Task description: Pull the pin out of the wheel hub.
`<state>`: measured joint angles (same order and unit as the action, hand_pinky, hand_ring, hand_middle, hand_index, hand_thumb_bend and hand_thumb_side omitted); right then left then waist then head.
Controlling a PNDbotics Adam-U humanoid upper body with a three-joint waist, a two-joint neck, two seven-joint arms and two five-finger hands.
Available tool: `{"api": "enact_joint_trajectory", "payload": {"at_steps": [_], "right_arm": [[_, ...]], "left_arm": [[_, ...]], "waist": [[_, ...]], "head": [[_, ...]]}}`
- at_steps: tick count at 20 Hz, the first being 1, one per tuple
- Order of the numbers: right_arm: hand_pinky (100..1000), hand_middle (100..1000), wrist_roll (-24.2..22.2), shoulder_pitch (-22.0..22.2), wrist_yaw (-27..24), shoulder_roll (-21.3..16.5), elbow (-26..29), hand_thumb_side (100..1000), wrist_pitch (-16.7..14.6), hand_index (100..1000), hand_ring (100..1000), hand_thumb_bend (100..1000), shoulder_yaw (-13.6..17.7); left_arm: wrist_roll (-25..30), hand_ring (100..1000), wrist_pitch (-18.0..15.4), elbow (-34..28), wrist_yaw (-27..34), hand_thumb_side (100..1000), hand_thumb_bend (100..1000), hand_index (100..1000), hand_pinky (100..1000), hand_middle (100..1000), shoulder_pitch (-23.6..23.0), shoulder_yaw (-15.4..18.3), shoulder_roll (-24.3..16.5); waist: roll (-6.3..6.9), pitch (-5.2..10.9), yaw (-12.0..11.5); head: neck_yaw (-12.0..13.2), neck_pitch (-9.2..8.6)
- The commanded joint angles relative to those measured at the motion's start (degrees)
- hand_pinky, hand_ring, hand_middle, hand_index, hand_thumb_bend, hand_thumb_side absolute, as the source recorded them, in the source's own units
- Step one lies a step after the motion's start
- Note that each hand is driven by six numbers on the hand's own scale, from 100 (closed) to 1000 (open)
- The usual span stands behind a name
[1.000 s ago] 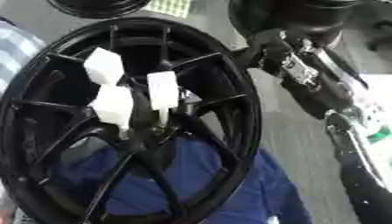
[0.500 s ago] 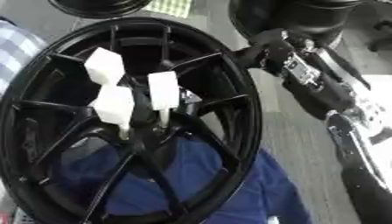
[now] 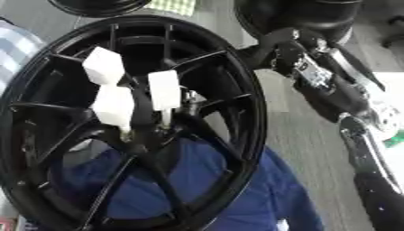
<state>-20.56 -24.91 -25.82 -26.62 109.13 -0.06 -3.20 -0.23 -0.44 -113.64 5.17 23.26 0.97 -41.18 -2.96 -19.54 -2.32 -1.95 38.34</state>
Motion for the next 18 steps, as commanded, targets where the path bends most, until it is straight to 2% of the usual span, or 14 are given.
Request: {"api": "enact_joint_trajectory", "payload": {"at_steps": [1, 5, 8, 11, 14, 18], "right_arm": [[793, 602, 0.7, 0.3, -1.0, -2.9, 2.1, 503, -0.8, 735, 709, 100, 1.4], [794, 602, 1.5, 1.7, -1.4, -4.3, 3.0, 500, -1.2, 734, 709, 100, 2.0], [794, 601, 2.0, 2.7, -1.3, -5.0, 3.5, 501, -1.5, 734, 709, 100, 2.4], [794, 601, 2.0, 3.2, -1.1, -5.3, 3.8, 503, -1.5, 734, 709, 100, 2.3], [794, 601, 1.9, 3.3, -1.1, -5.5, 3.8, 504, -1.5, 734, 709, 100, 2.1], [794, 601, 1.8, 3.3, -1.2, -5.6, 4.0, 502, -1.7, 733, 709, 100, 1.9]], "left_arm": [[9.1, 734, -0.8, -0.9, -4.0, 669, 100, 788, 832, 721, 3.0, -1.7, -9.6], [22.5, 766, -1.0, -0.9, -6.9, 622, 165, 814, 835, 741, 7.5, -4.2, -18.4], [32.0, 798, -3.6, 0.5, -8.5, 613, 228, 836, 843, 767, 12.1, -6.5, -22.1], [41.0, 827, -6.7, 4.5, -10.1, 608, 275, 854, 854, 792, 17.7, -9.4, -22.6], [49.0, 840, -9.3, 9.5, -11.8, 610, 303, 860, 863, 802, 23.8, -12.8, -21.0], [52.0, 846, -12.3, 16.5, -15.2, 611, 334, 861, 864, 805, 29.9, -17.8, -18.1]], "waist": [[0.62, 1.70, 0.2], [1.38, 2.15, 0.6], [1.84, 2.37, 1.0], [2.26, 2.57, 1.3], [2.47, 2.75, 1.9], [2.49, 2.87, 2.6]], "head": [[0.0, 1.03], [0.5, 1.50], [1.4, 1.57], [2.1, 1.30], [2.5, 0.87], [3.0, 0.25]]}}
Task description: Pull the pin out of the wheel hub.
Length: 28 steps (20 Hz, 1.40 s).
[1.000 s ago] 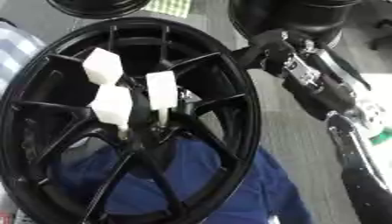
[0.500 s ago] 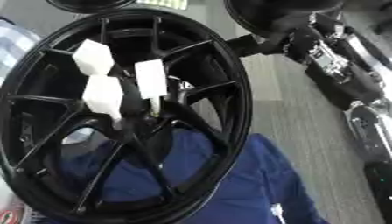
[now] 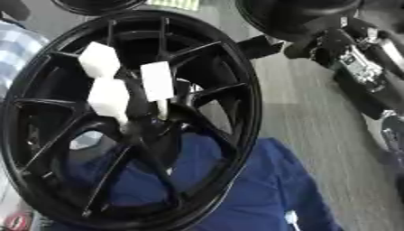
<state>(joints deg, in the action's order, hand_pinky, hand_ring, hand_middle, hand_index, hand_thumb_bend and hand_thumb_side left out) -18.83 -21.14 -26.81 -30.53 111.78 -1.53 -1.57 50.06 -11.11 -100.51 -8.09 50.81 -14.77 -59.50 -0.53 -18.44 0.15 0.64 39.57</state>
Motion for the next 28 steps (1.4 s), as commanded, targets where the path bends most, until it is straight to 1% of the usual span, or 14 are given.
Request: {"api": "enact_joint_trajectory", "payload": {"at_steps": [1, 3, 6, 10, 12, 13, 15, 18, 19, 20, 21, 22, 25, 28], "right_arm": [[794, 601, 0.0, -0.5, -0.3, -1.7, 1.5, 502, -0.3, 733, 709, 100, 0.3], [794, 601, 0.0, -0.5, -0.3, -1.8, 1.6, 503, -0.4, 733, 709, 100, 0.2], [794, 600, -0.1, -0.4, -0.2, -1.7, 1.6, 505, -0.5, 733, 708, 100, 0.1], [794, 600, -0.3, -0.5, -0.1, -1.4, 1.5, 507, -0.4, 733, 708, 100, -0.1], [794, 600, -0.4, -0.7, -0.2, -1.2, 1.5, 508, -0.3, 733, 708, 100, -0.2], [794, 600, -0.4, -0.7, -0.2, -1.2, 1.5, 509, -0.2, 732, 708, 100, -0.2], [794, 600, -0.5, -0.8, -0.2, -1.1, 1.5, 510, -0.1, 732, 708, 100, -0.3], [794, 600, -0.5, -0.8, -0.2, -1.1, 1.5, 510, -0.1, 732, 708, 100, -0.3], [794, 600, -0.5, -0.8, -0.2, -1.1, 1.5, 510, -0.1, 732, 708, 100, -0.3], [793, 597, -0.5, -0.9, -0.2, -1.0, 1.5, 515, 0.0, 730, 706, 100, -0.4], [793, 597, -0.5, -0.9, -0.2, -0.9, 1.4, 516, 0.2, 730, 706, 100, -0.4], [793, 596, -0.4, -1.0, -0.1, -0.9, 1.4, 517, 0.3, 730, 705, 100, -0.4], [793, 595, -0.4, -1.0, 0.0, -0.7, 1.3, 520, 0.6, 729, 704, 100, -0.6], [792, 594, -0.5, -1.2, 0.1, -0.5, 1.3, 521, 0.8, 728, 703, 100, -0.7]], "left_arm": [[1.8, 846, -2.3, 5.0, -2.8, 616, 336, 862, 864, 805, 3.5, -3.1, 0.9], [1.9, 847, -3.6, 7.9, -4.3, 605, 334, 862, 864, 805, 5.5, -4.6, 2.3], [1.9, 844, -5.2, 12.0, -6.0, 594, 323, 861, 863, 804, 8.5, -5.9, 4.6], [1.9, 840, -6.9, 16.0, -6.7, 604, 316, 859, 863, 803, 11.3, -7.5, 7.4], [1.9, 838, -7.6, 17.1, -6.2, 612, 315, 860, 865, 806, 12.0, -8.7, 8.4], [1.9, 840, -7.9, 17.5, -5.9, 622, 333, 869, 870, 816, 12.3, -9.3, 8.7], [1.9, 841, -8.4, 17.9, -5.0, 621, 337, 871, 872, 818, 12.7, -10.6, 9.2], [1.9, 841, -8.6, 18.2, -4.6, 621, 337, 871, 872, 818, 12.9, -11.2, 9.4], [1.9, 842, -8.6, 18.2, -4.5, 620, 343, 873, 874, 821, 12.9, -11.2, 9.5], [1.9, 850, -8.8, 18.5, -4.2, 659, 441, 888, 890, 836, 13.0, -11.7, 9.9], [1.9, 850, -8.9, 19.1, -3.7, 661, 451, 887, 891, 835, 13.4, -12.3, 10.4], [1.9, 848, -9.1, 19.6, -3.3, 661, 481, 884, 891, 833, 13.7, -12.6, 10.8], [1.9, 849, -9.6, 21.0, -3.1, 661, 491, 885, 891, 833, 14.7, -12.9, 11.7], [1.9, 849, -9.8, 22.4, -4.3, 643, 487, 889, 889, 832, 15.4, -12.5, 12.6]], "waist": [[0.04, 1.75, 0.4], [-0.07, 1.75, 0.6], [-0.31, 1.71, 0.8], [-0.48, 1.57, 1.0], [-0.51, 1.49, 1.2], [-0.50, 1.45, 1.3], [-0.47, 1.38, 1.4], [-0.46, 1.36, 1.5], [-0.45, 1.35, 1.5], [-0.28, 1.24, 1.7], [-0.18, 1.18, 1.8], [-0.11, 1.13, 1.8], [-0.01, 0.98, 1.9], [-0.01, 0.80, 1.9]], "head": [[0.6, -1.15], [0.6, -1.44], [0.5, -1.78], [0.6, -1.93], [0.7, -1.93], [0.8, -1.93], [1.0, -1.93], [1.0, -1.93], [1.0, -1.93], [1.3, -2.14], [1.4, -2.23], [1.4, -2.26], [1.5, -2.22], [1.6, -2.39]]}}
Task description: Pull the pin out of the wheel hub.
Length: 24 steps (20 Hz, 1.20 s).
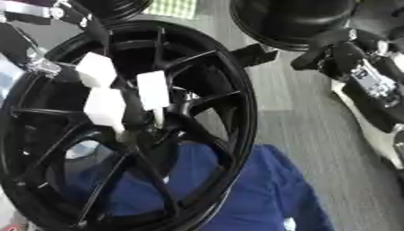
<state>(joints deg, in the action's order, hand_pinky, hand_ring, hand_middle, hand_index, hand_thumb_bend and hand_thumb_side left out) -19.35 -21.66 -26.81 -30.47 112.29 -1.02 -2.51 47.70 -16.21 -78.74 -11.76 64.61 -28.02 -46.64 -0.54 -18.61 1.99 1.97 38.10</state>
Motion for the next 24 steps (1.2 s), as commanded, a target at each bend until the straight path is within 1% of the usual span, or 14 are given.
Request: {"api": "enact_joint_trajectory", "payload": {"at_steps": [1, 5, 9, 13, 15, 17, 18, 19, 20, 21, 22, 23, 24], "right_arm": [[792, 594, 0.0, -0.7, 0.1, -0.5, 0.8, 521, 0.3, 728, 703, 100, 0.2], [792, 593, 0.0, -0.8, 0.2, -0.3, 0.9, 523, 0.3, 728, 703, 100, 0.2], [792, 593, 0.0, -0.8, 0.4, -0.2, 0.9, 526, 0.3, 727, 702, 100, 0.2], [792, 592, 0.1, -0.9, 0.3, -0.1, 0.9, 527, 0.4, 727, 702, 100, 0.1], [792, 592, 0.1, -1.0, 0.3, 0.0, 0.9, 529, 0.4, 727, 701, 100, 0.1], [792, 592, 0.2, -0.9, 0.3, 0.1, 0.9, 529, 0.5, 727, 701, 100, 0.2], [792, 592, 0.3, -0.9, 0.3, 0.1, 0.9, 530, 0.5, 727, 701, 100, 0.2], [792, 592, 0.4, -0.9, 0.3, 0.1, 0.9, 530, 0.5, 727, 701, 100, 0.2], [792, 592, 0.4, -0.9, 0.4, 0.2, 0.9, 531, 0.5, 727, 702, 100, 0.2], [792, 592, 0.4, -0.8, 0.4, 0.2, 0.8, 532, 0.5, 728, 702, 100, 0.2], [792, 592, 0.5, -0.8, 0.5, 0.2, 0.8, 533, 0.6, 728, 702, 100, 0.2], [792, 592, 0.5, -0.7, 0.5, 0.2, 0.8, 534, 0.6, 728, 702, 100, 0.2], [792, 592, 0.6, -0.6, 0.6, 0.2, 0.8, 536, 0.6, 728, 702, 100, 0.2]], "left_arm": [[4.3, 849, -4.8, 1.1, -1.1, 641, 487, 889, 889, 832, 1.7, 0.7, 0.0], [4.3, 844, -5.8, 2.3, -2.5, 634, 488, 883, 883, 819, 1.6, 0.0, 0.8], [4.3, 828, -6.9, 2.8, -3.4, 616, 481, 860, 869, 787, 1.3, -0.8, 1.1], [4.3, 799, -7.6, 3.2, -3.9, 607, 470, 835, 854, 740, 1.1, -1.4, 1.3], [4.3, 780, -7.7, 3.4, -4.2, 602, 447, 820, 844, 707, 0.9, -1.5, 1.4], [4.3, 745, -7.8, 3.4, -3.8, 593, 395, 780, 829, 650, 0.9, -1.4, 1.6], [4.3, 719, -7.8, 3.4, -3.3, 583, 355, 752, 819, 617, 0.8, -1.4, 1.6], [4.3, 704, -7.8, 3.3, -2.6, 581, 328, 737, 813, 602, 0.9, -1.3, 1.8], [4.3, 674, -7.6, 3.1, -1.7, 561, 258, 708, 795, 575, 0.9, -1.3, 1.9], [4.3, 665, -7.5, 2.8, -0.9, 551, 233, 698, 789, 565, 0.9, -1.2, 2.0], [4.3, 648, -7.2, 2.6, 0.0, 527, 186, 684, 779, 551, 1.0, -1.0, 2.0], [4.3, 629, -6.8, 2.3, 0.9, 478, 108, 664, 763, 532, 1.1, -0.8, 1.9], [4.3, 611, -6.2, 2.0, 1.8, 445, 100, 645, 750, 515, 1.2, -0.5, 1.9]], "waist": [[-0.03, 0.92, 0.1], [-0.12, 0.69, 0.3], [-0.13, 0.47, 0.4], [-0.16, 0.30, 0.5], [-0.18, 0.23, 0.6], [-0.21, 0.16, 0.6], [-0.22, 0.15, 0.6], [-0.23, 0.13, 0.6], [-0.24, 0.11, 0.6], [-0.24, 0.11, 0.6], [-0.24, 0.11, 0.6], [-0.24, 0.11, 0.5], [-0.24, 0.12, 0.5]], "head": [[0.3, -0.95], [0.4, -0.89], [0.5, -0.70], [0.6, -0.78], [0.7, -0.80], [0.7, -0.81], [0.7, -0.80], [0.7, -0.78], [0.8, -0.76], [0.8, -0.74], [0.9, -0.75], [0.9, -0.74], [0.8, -0.73]]}}
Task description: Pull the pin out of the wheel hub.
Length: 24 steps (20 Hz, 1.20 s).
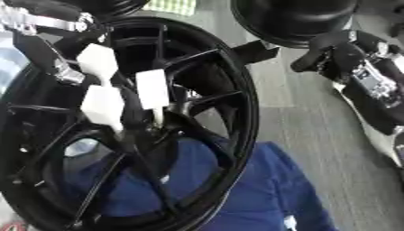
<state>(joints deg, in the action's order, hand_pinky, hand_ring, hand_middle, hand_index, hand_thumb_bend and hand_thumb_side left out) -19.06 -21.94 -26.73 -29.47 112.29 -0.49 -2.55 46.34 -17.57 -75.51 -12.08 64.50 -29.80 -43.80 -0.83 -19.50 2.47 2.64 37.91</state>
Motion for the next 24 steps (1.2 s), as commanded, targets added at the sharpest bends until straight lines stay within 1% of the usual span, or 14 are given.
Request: {"api": "enact_joint_trajectory", "payload": {"at_steps": [1, 2, 4, 5, 7, 8, 9, 13, 16, 18, 21, 24], "right_arm": [[792, 592, 0.4, -0.3, 0.5, -0.8, 0.8, 536, 0.1, 728, 702, 100, 0.3], [792, 592, 0.4, -0.2, 0.6, -0.8, 0.8, 538, 0.1, 728, 702, 100, 0.3], [792, 592, 0.6, -0.1, 0.6, -0.8, 0.8, 540, 0.0, 728, 703, 100, 0.3], [792, 592, 0.6, -0.1, 0.5, -0.8, 0.8, 540, 0.0, 728, 703, 100, 0.3], [792, 593, 0.7, -0.1, 0.5, -0.8, 0.8, 541, 0.0, 728, 703, 100, 0.4], [793, 593, 0.8, 0.0, 0.5, -0.8, 0.8, 541, 0.0, 728, 703, 100, 0.4], [793, 592, 0.8, 0.1, 0.5, -0.8, 0.8, 545, 0.0, 728, 703, 100, 0.4], [793, 592, 1.0, 0.5, 0.7, -1.0, 0.8, 548, -0.1, 728, 703, 100, 0.5], [793, 592, 1.3, 1.0, 0.7, -1.3, 0.9, 546, -0.3, 728, 703, 100, 0.8], [794, 592, 1.7, 1.4, 0.7, -1.6, 0.9, 541, -0.6, 728, 703, 100, 1.2], [794, 592, 2.8, 2.3, 0.6, -2.2, 1.2, 531, -1.3, 728, 703, 100, 2.3], [794, 592, 3.8, 2.5, 0.3, -2.3, 1.5, 524, -1.7, 728, 703, 100, 3.0]], "left_arm": [[5.6, 594, -4.3, -1.6, 3.0, 399, 100, 623, 738, 495, 1.3, 1.7, -1.0], [5.6, 574, -3.7, -1.9, 3.8, 330, 100, 588, 721, 465, 1.4, 1.9, -1.1], [5.6, 546, -2.4, -2.6, 5.1, 268, 100, 529, 704, 417, 1.6, 2.8, -1.6], [5.6, 538, -1.8, -2.9, 5.8, 252, 100, 511, 700, 402, 1.6, 3.3, -1.8], [5.6, 513, -0.4, -3.4, 7.0, 175, 100, 465, 688, 367, 1.8, 4.4, -2.1], [5.6, 507, 0.3, -3.5, 7.7, 162, 100, 457, 686, 360, 1.9, 5.0, -2.2], [5.6, 492, 1.1, -3.4, 8.5, 120, 100, 434, 680, 340, 2.2, 5.9, -2.4], [5.3, 478, 4.6, -2.4, 11.8, 115, 100, 405, 687, 319, 3.1, 10.6, -3.9], [3.2, 475, 7.2, -1.4, 14.3, 122, 100, 400, 684, 319, 2.2, 14.9, -7.0], [1.4, 478, 8.5, -0.5, 14.9, 128, 100, 408, 687, 325, 0.2, 17.9, -9.8], [-1.4, 492, 10.3, 2.0, 14.1, 142, 100, 429, 693, 340, -3.9, 22.5, -14.3], [-4.3, 493, 10.8, 4.3, 14.5, 155, 100, 440, 697, 345, -8.6, 27.2, -19.0]], "waist": [[0.06, 1.02, 0.0], [0.08, 1.03, 0.0], [0.10, 1.08, 0.0], [0.10, 1.10, 0.0], [0.10, 1.14, -0.1], [0.10, 1.15, -0.2], [0.09, 1.19, -0.3], [0.09, 1.43, -0.9], [0.06, 1.74, -1.8], [-0.02, 2.00, -2.8], [-0.33, 2.26, -5.0], [-0.83, 2.29, -6.4]], "head": [[0.2, -0.55], [0.1, -0.56], [0.1, -0.55], [0.1, -0.52], [-0.1, -0.46], [-0.1, -0.43], [-0.2, -0.35], [-0.8, 0.00], [-1.6, 0.42], [-2.4, 0.94], [-4.3, 1.86], [-5.5, 1.87]]}}
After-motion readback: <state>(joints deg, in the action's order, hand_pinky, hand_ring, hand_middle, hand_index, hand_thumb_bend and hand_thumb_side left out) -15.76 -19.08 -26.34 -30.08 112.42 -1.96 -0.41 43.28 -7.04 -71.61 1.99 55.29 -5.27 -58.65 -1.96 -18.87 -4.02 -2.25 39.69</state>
